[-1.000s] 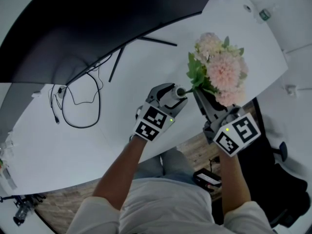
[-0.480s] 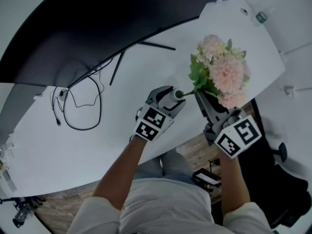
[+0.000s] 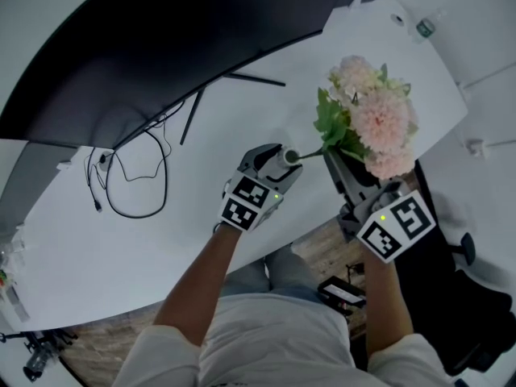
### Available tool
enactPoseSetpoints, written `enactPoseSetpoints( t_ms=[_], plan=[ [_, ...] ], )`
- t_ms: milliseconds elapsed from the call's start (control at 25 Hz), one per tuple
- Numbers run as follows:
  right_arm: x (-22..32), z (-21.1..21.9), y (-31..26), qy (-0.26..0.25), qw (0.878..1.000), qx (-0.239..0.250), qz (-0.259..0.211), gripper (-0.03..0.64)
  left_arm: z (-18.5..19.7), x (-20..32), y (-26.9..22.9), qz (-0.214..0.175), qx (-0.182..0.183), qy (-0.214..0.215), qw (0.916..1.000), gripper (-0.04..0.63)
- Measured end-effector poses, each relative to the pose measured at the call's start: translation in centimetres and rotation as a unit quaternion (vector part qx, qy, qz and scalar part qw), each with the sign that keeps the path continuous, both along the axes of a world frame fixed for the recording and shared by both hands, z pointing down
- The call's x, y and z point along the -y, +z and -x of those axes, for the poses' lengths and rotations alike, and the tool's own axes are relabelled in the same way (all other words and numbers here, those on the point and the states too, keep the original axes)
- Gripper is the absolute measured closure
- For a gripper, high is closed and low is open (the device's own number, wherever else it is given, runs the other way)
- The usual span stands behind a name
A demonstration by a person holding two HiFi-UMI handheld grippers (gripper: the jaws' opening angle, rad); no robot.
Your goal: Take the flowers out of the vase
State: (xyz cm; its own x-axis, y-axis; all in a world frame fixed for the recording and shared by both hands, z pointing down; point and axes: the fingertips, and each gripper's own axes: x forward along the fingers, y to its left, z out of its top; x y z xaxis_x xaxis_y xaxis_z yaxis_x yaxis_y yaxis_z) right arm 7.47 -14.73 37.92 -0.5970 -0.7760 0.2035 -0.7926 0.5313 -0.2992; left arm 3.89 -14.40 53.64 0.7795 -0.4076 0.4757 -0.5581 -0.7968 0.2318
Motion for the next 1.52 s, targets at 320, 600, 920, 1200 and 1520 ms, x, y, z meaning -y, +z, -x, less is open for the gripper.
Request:
enactPoseSetpoints(
  t_ms=[320, 600, 920, 1200, 1520],
  plan=[
    [-0.9, -2.1, -2.4, 0.007, 1.0, 0.014, -0.011, 0.54, -1.4, -0.3, -1.4, -0.006, 0.005, 0.0, 1.0, 0.341],
    [-1.3, -3.0, -3.8, 0.011, 1.0, 0.013, -0.022, 0.54, -1.7, -0.3, -1.7, -0.008, 0.008, 0.0, 0.9999, 0.341],
    [-2.1, -4.0, -3.6, 0.019, 1.0, 0.008, -0.02, 0.541, -1.5, -0.5, -1.7, -0.001, 0.012, -0.001, 0.9999, 0.339],
    [-3.1, -4.7, -3.0, 0.021, 1.0, 0.004, -0.012, 0.541, -1.2, -0.7, -2.4, 0.0, 0.009, -0.005, 0.9999, 0.33],
    [-3.9, -4.9, -2.7, 0.011, 1.0, -0.003, -0.006, 0.54, 0.5, -1.1, -5.2, -0.011, -0.015, -0.03, 0.9994, 0.33]
  ],
)
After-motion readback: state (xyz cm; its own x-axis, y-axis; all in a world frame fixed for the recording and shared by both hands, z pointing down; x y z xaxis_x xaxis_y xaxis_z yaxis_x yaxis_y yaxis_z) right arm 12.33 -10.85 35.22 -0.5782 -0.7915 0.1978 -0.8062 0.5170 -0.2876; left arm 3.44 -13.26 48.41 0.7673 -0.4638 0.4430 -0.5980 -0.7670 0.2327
